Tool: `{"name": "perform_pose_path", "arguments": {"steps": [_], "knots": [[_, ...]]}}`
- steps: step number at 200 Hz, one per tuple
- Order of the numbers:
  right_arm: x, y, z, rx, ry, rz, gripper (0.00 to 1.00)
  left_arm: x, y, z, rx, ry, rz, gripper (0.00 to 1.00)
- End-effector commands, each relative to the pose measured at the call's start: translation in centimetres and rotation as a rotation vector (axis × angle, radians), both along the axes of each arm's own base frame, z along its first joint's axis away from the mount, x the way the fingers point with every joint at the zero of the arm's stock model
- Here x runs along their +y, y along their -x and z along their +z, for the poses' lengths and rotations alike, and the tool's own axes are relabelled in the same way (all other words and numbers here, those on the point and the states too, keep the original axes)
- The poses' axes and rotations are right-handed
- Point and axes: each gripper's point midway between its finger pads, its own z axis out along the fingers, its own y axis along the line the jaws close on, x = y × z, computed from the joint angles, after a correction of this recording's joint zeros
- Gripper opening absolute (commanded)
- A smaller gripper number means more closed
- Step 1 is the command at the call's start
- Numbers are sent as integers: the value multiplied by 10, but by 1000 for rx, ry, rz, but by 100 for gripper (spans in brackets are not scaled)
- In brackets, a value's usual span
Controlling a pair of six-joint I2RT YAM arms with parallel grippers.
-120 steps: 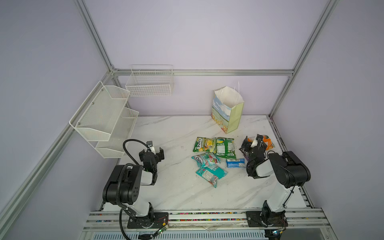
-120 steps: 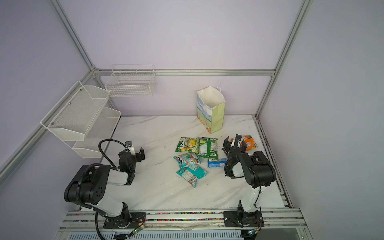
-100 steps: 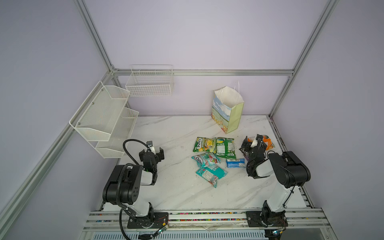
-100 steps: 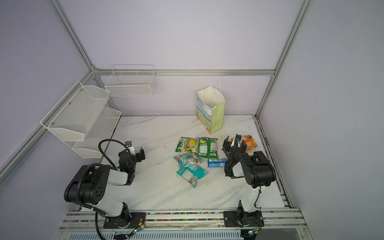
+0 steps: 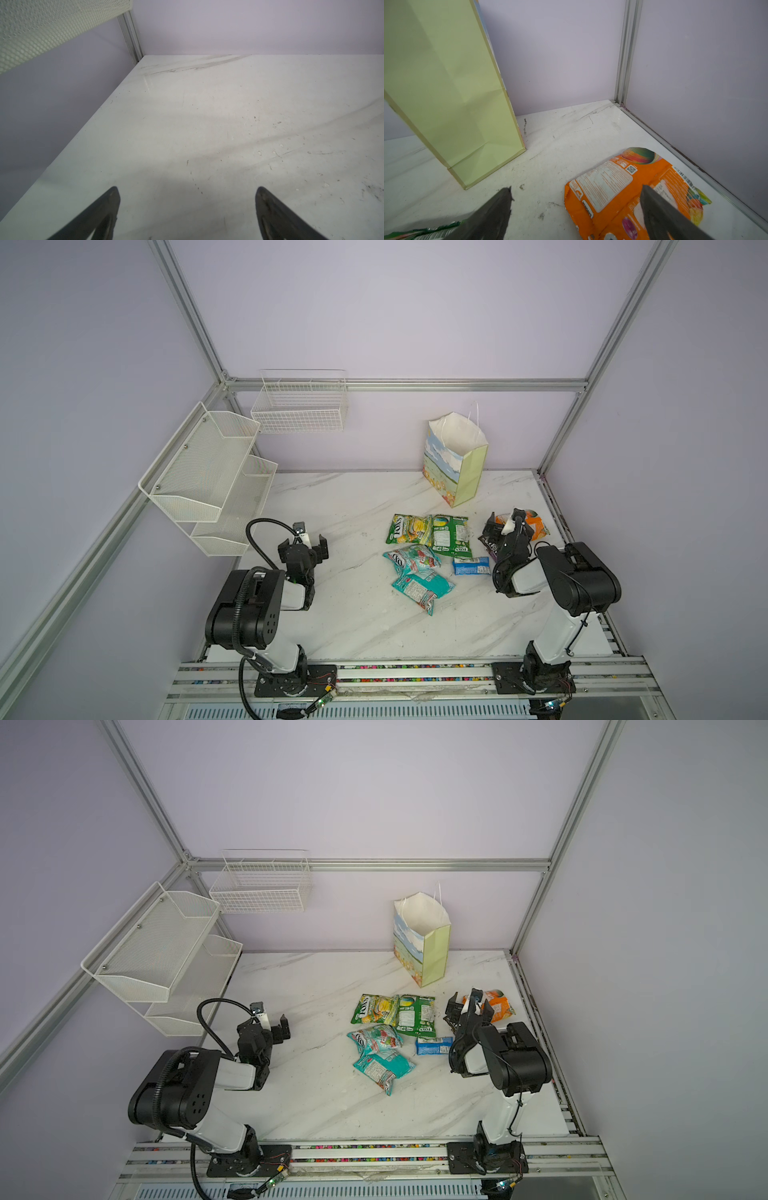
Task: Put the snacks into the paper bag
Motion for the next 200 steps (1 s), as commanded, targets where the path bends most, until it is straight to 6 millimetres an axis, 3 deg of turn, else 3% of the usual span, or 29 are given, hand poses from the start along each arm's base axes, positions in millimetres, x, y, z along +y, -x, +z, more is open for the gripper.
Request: {"name": "perform_pose_path", "arguments": {"steps": [1,171,188,200], "knots": [[-3,0,11,-34,3,-5,97,0,-12,27,-81,-4,-4,100],[-2,0,10,-33,3,-3,97,3,-13,25,-79,16,-12,100],[-1,5,20,-67,12,7,97,6,-10,31,-96,4,6,100],[12,14,36,-84,35,99,97,9,-6,44,-101,-1,34,99]]}}
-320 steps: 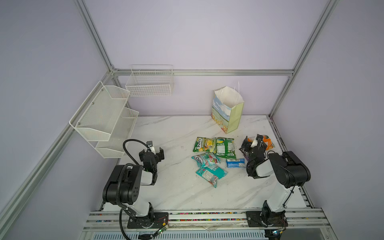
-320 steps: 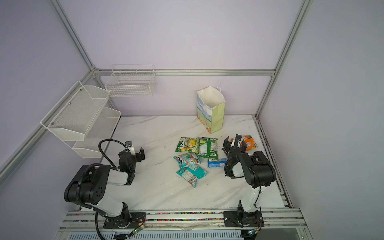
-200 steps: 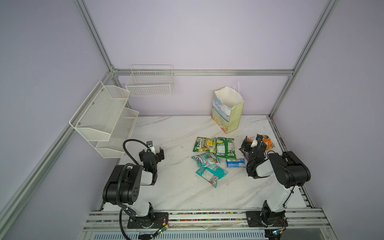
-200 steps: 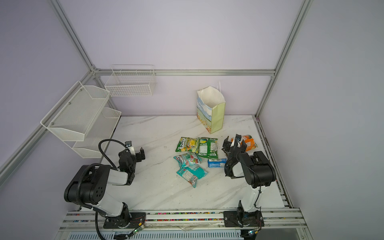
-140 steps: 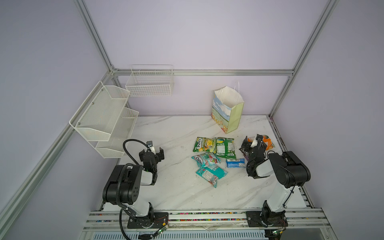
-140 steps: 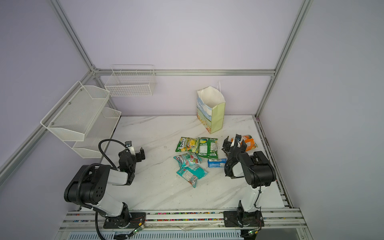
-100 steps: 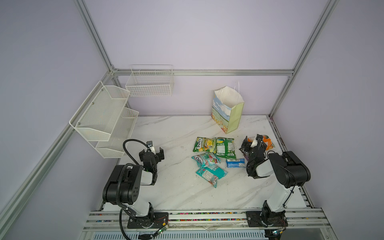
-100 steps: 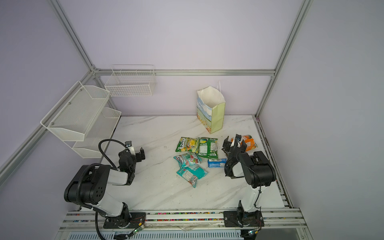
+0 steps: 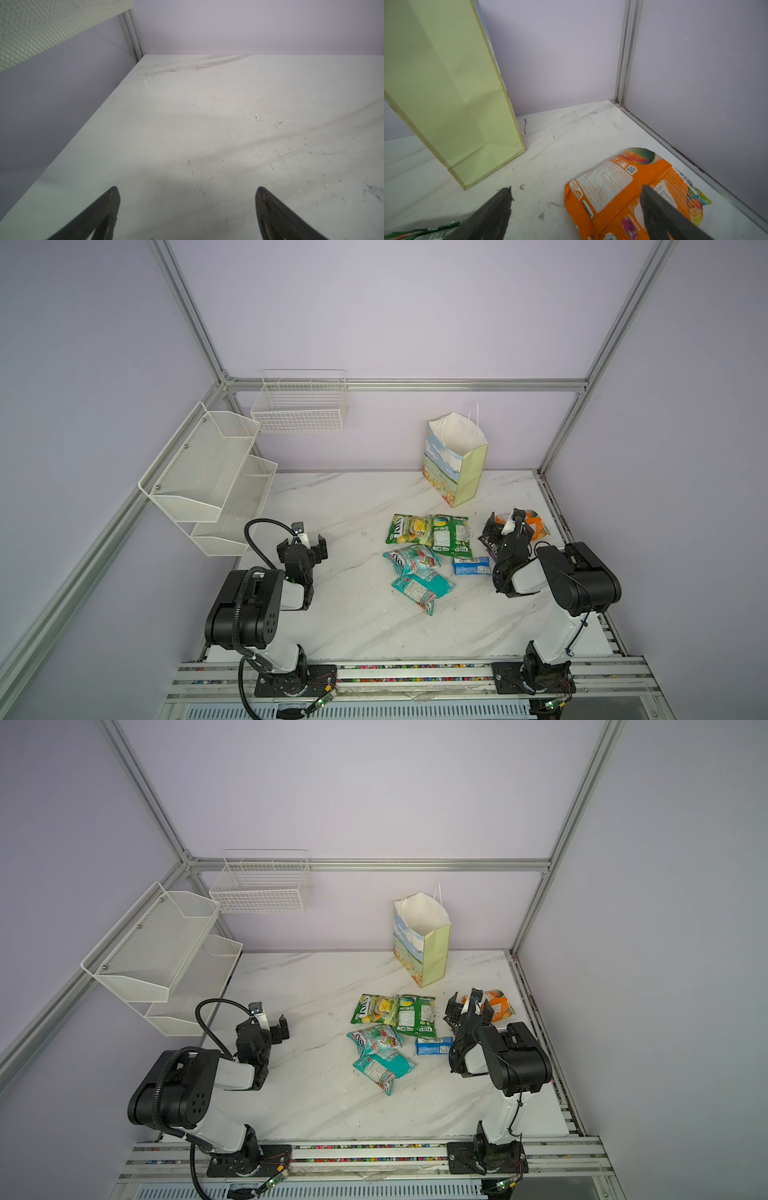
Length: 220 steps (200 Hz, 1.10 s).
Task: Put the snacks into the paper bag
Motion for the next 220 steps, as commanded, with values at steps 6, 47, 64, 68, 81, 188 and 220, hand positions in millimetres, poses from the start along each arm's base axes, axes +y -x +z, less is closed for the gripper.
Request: {"name": "perform_pose_path", "arguments": {"steps": [6,47,64,68,81,188,220], "knots": [[16,17,45,-100,41,123,97,6,-4,51,-82,-13,51,98],[32,33,79,-168,59,231,97,-3,13,110,-157,43,93,100],[42,35,97,-194,26,291,97,-18,12,120,-129,54,68,100],[46,36,100,-195,16,311,98,-22,12,121,-121,55,63,100],[43,33,109,-178,-129,296,97,-34,14,131,-109,55,50,100],[20,18,128,68,-533,94,97,-104,61,214,-49,235,-265,100],[36,5,152,147,-439,182,97,-124,86,211,35,258,-397,100]]}}
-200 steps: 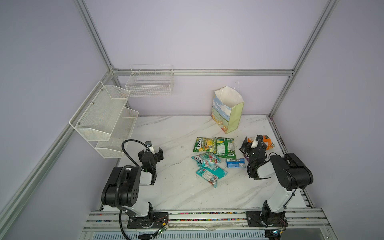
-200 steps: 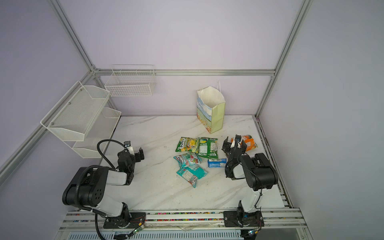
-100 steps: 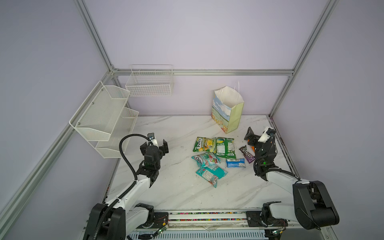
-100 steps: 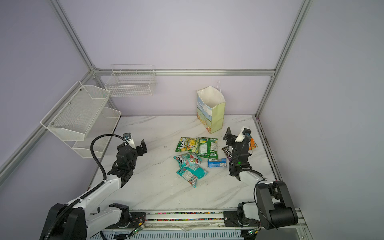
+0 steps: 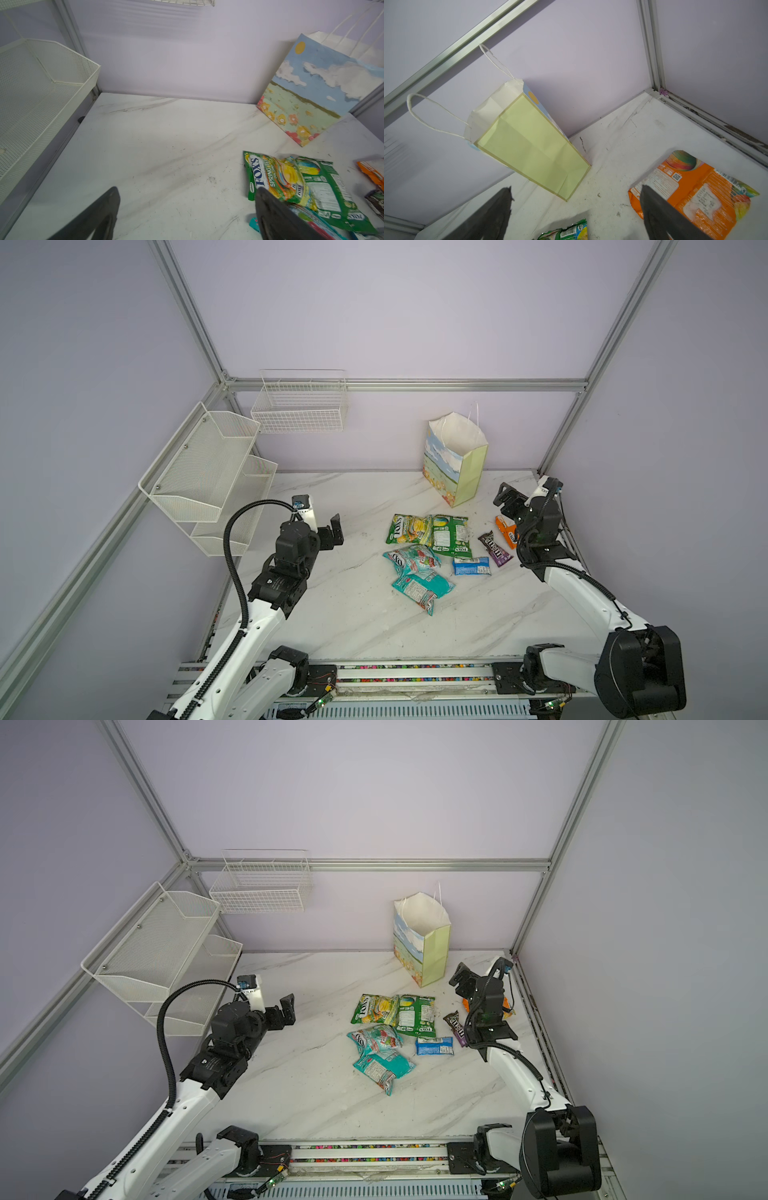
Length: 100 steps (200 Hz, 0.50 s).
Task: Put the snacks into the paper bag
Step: 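Reach the right gripper toward the paper bag's rim while the left arm draws back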
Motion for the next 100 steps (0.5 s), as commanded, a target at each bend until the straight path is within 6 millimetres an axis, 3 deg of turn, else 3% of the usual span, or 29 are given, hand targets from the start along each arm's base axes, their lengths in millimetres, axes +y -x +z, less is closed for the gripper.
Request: {"name": "perform_pose_path", "arguments": {"steps": [1,32,60,100], "knots": [[13,-4,5,78,53,86,97,-21,23,20,38,40,-141,100],[27,-9,41,14,107,174,97,-23,50,13,66,55,-190,100],[64,-13,73,-65,137,376,97,-32,69,7,59,68,-270,100],[91,-40,89,-13,214,405,95,-20,82,-8,71,48,-229,100]]}}
